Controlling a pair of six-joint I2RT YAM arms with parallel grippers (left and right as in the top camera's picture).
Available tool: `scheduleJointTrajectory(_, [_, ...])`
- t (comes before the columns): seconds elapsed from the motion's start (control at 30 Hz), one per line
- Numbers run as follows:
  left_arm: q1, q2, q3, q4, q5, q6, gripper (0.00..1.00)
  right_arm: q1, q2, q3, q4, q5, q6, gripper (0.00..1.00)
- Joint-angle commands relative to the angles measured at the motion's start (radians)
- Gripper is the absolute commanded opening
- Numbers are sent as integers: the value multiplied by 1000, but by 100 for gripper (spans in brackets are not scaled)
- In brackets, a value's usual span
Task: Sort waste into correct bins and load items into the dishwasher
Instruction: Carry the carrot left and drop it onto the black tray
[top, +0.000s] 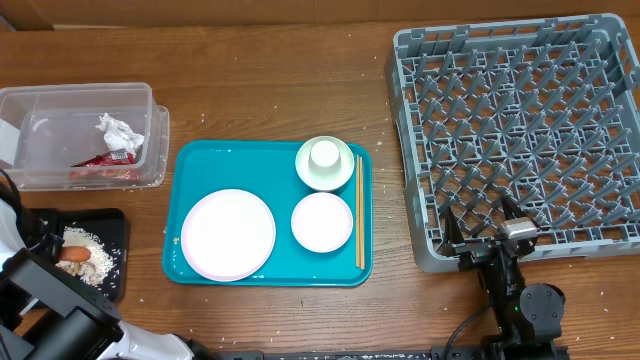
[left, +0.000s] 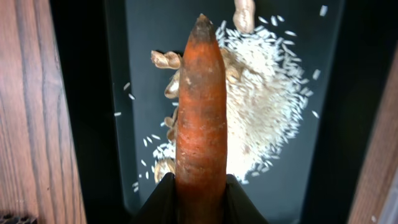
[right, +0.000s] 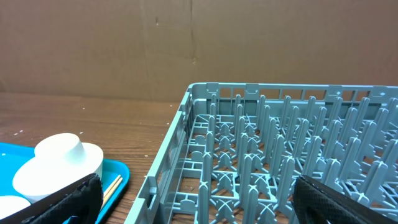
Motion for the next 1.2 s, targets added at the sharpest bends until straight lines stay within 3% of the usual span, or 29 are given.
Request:
scheduleJointTrajectory(0.0, [3,3,-43,39,-5,37,15,-2,-11,-10,5,1,-3,100])
scheduleJointTrajectory(0.6, [2,5,-192,231,24,64,28,-2,-11,-10,5,1,-3,100])
scheduleJointTrajectory(0.87, [3,5,-180,233,-14,137,56,-2,-11,-10,5,1,-3,100])
scheduleJointTrajectory(1.17, [3,-7,29,46,48,151,52,-2,-11,-10,5,1,-3,100])
